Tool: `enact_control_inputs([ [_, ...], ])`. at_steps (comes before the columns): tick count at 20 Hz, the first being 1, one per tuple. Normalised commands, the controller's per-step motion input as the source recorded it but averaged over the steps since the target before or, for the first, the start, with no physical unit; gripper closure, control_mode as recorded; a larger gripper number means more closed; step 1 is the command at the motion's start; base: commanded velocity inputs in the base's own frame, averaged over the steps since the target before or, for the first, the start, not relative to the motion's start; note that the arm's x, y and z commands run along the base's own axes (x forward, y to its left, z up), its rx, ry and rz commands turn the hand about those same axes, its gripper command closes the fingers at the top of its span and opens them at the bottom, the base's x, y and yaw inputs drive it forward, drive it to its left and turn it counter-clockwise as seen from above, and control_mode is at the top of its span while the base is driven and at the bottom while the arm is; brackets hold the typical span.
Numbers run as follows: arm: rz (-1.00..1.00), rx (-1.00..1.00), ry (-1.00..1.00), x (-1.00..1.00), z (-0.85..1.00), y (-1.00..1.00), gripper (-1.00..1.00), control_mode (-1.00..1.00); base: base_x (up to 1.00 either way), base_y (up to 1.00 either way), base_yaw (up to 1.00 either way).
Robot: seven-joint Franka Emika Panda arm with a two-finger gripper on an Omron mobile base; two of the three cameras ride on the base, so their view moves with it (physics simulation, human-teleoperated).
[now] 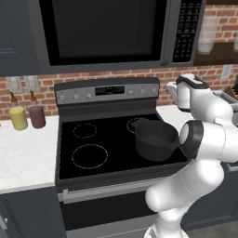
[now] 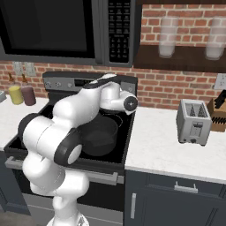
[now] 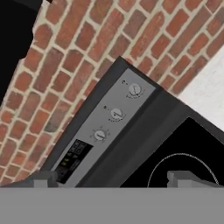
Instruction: Turn off the front right burner of the stove.
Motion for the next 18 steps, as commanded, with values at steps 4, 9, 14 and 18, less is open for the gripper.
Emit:
enact_control_inputs([
  [4,0.00,-0.04,-0.03,0.34,-0.13,0.00,-1.00,-1.00,0.00,0.00,0.00],
  [9,-0.01,-0.02,-0.01,0.37,-0.05,0.00,-1.00,-1.00,0.00,0.00,0.00],
  [14,-0.02,-0.03,0.00,0.31,-0.06,0.00,-1.00,-1.00,0.00,0.00,0.00],
  [18,-0.01,-0.03,0.00,0.28,-0.08,0.00,-1.00,-1.00,0.00,0.00,0.00],
])
